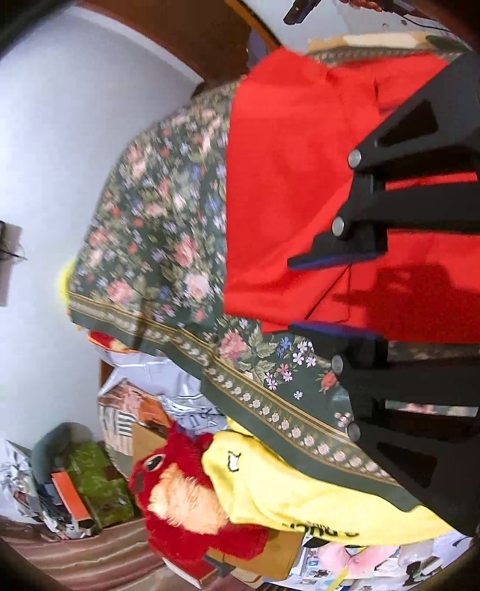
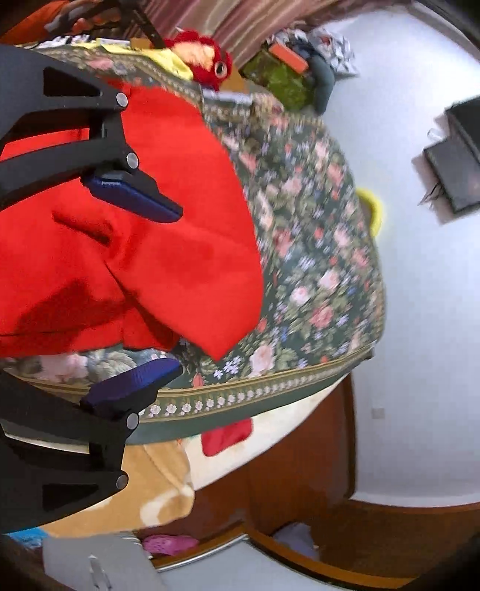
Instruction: Fold large clothes
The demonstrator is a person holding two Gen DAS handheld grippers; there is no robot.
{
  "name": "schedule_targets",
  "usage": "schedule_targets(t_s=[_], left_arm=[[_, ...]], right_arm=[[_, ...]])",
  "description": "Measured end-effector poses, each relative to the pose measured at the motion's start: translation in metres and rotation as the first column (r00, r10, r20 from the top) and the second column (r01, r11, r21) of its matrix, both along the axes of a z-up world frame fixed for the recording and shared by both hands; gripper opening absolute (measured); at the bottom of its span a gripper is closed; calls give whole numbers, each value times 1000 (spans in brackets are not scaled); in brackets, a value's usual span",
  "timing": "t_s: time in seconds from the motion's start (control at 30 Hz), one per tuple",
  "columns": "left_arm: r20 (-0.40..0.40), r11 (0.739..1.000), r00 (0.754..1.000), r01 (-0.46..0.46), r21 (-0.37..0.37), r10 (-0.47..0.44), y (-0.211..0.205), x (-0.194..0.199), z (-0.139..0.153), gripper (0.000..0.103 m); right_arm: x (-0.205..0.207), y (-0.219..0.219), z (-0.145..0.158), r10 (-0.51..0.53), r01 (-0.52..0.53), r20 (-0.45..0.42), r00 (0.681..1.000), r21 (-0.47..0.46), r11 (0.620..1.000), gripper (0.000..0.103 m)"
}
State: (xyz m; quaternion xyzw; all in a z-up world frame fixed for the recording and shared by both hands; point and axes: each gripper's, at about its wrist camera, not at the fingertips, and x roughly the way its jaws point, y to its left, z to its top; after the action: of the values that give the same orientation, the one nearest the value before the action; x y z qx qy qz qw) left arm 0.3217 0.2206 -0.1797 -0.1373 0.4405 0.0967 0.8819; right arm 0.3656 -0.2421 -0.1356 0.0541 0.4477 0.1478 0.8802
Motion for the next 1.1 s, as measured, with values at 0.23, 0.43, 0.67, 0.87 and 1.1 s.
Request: schedule_targets(t_s=[0.23,0.43,0.67,0.87,1.1], left_arm=[[68,1000,997,31,-7,-30,-23,-58,38,66],[57,999,998,37,-7,-37,-41,-102,34,79],[-31,997,999,31,-64,-33,-39,-135,0,80],[-168,977,986,-53,-208,17,-19,-150,-60,79],[-219,944,976,-58,-326,-15,-21,-180,-101,79]], right_arm=[[-52,5,37,30,-30,75,997,-8,1000,96],[-86,6,37,71,-67,101,992,-41,997,103],[-111,-1,7,105,-104,9,994,-74,992,103],[-124,-16,-26,94,-98,-87,992,-51,994,103],[-134,-40,-73,49,-38,-241,969,48,998,103]])
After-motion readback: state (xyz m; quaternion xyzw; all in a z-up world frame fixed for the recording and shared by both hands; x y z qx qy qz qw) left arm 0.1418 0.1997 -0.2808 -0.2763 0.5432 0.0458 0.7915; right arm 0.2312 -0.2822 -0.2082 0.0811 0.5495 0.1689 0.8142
